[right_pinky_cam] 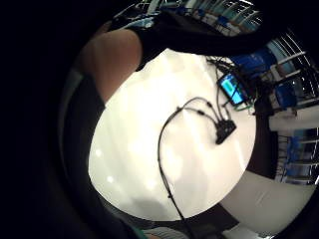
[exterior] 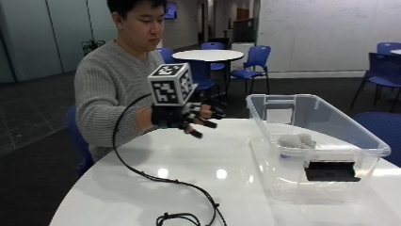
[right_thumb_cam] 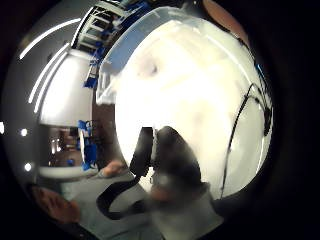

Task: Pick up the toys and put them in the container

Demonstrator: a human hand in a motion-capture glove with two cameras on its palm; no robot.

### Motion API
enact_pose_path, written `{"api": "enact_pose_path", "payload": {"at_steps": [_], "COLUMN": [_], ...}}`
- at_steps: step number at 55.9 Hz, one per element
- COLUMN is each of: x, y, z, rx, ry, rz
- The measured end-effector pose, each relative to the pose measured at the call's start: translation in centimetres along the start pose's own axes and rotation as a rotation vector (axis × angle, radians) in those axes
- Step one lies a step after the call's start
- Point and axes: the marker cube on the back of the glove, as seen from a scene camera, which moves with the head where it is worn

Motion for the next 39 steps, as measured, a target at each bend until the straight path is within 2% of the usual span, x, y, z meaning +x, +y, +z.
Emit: {"api": "enact_pose_path", "payload": {"at_steps": [8,16,24,39], "x": [-2.9,-5.0,-4.9,-4.3], "y": [14.9,24.4,26.6,25.2], "z": [4.5,8.5,10.0,9.4], "rx": [-0.009,0.007,-0.007,0.024], "ry": [-0.027,-0.092,-0.07,-0.013], "rz": [-0.088,-0.014,0.025,0.01]}}
